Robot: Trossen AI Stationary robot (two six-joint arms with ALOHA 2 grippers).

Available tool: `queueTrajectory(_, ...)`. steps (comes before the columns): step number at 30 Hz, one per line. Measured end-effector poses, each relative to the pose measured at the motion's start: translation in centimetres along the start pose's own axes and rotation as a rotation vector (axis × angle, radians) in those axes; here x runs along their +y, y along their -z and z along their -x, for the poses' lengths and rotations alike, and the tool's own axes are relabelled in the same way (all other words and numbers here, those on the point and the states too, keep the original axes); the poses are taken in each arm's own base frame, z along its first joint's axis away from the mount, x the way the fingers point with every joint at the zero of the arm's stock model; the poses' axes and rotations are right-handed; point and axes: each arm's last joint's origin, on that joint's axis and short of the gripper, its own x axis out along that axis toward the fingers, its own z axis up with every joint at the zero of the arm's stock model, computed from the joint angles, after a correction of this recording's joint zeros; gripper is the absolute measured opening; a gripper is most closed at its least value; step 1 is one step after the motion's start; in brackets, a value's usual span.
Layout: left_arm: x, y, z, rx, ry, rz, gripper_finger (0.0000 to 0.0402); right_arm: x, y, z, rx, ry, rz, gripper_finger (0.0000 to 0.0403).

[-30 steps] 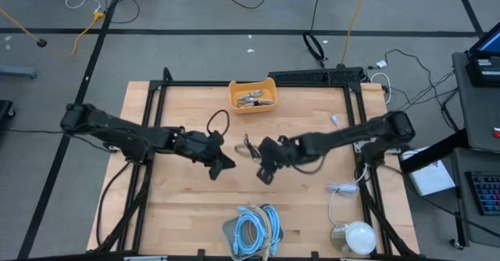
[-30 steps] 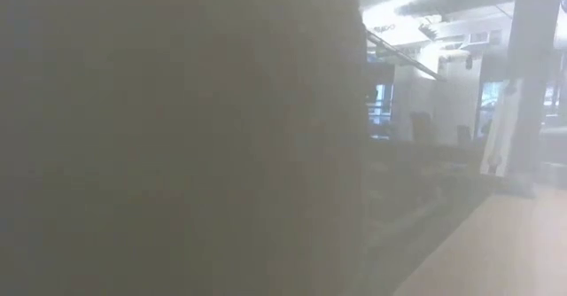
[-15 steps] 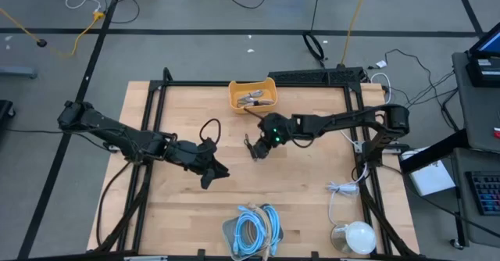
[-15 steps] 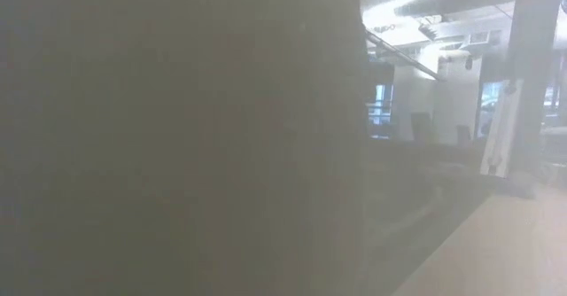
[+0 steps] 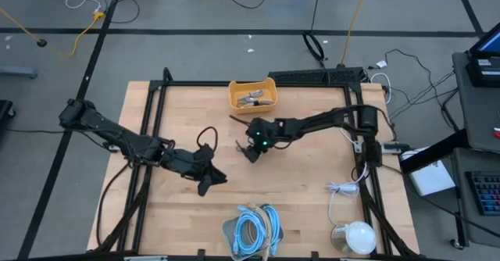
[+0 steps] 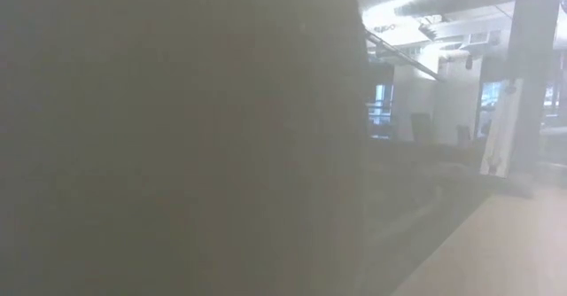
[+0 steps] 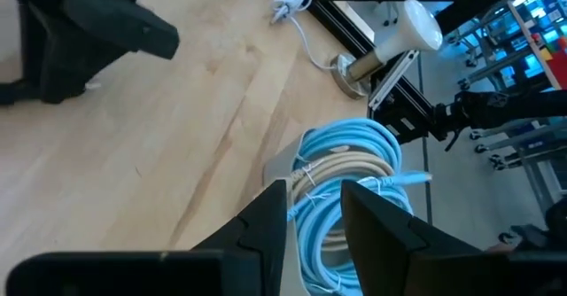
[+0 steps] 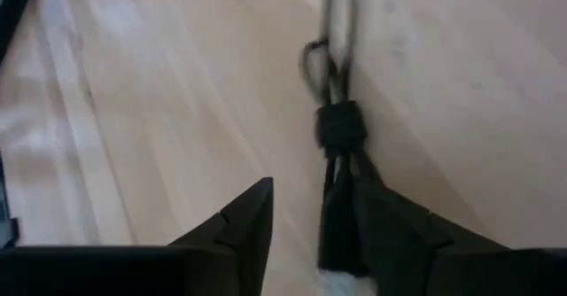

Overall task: Sort cables into bins
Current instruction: Put the black charger cable into the yellow bin

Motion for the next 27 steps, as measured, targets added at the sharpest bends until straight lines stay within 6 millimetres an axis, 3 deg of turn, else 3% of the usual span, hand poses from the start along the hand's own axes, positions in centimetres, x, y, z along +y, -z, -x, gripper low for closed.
queueTrajectory(4,-0.3,0.3,0.1,0.006,0.006,0.007,0.0111,0.5,-0.7,-1.1,0.006,-0.01,0.05,0.017)
queueTrajectory(9,-0.6,0.8,0.1,-0.001,0.003,0.013,0.0111,0.3,-0.8,-1.4,0.001,0.034,0.066,0.0165)
queueTrajectory(16,-0.8,1.0,0.2,-0.026,-0.004,0.013,0.0111,0.0,0.5,-1.5,0.064,0.179,0.214,0.0112)
queueTrajectory(24,-1.1,0.7,0.2,-0.05,0.027,0.011,0.0111,0.1,0.9,-1.5,0.061,0.239,0.216,0.0026)
queueTrajectory(27,-1.1,0.7,0.2,-0.051,0.028,0.011,0.0111,0.0,0.9,-1.5,0.059,0.243,0.216,0.0022)
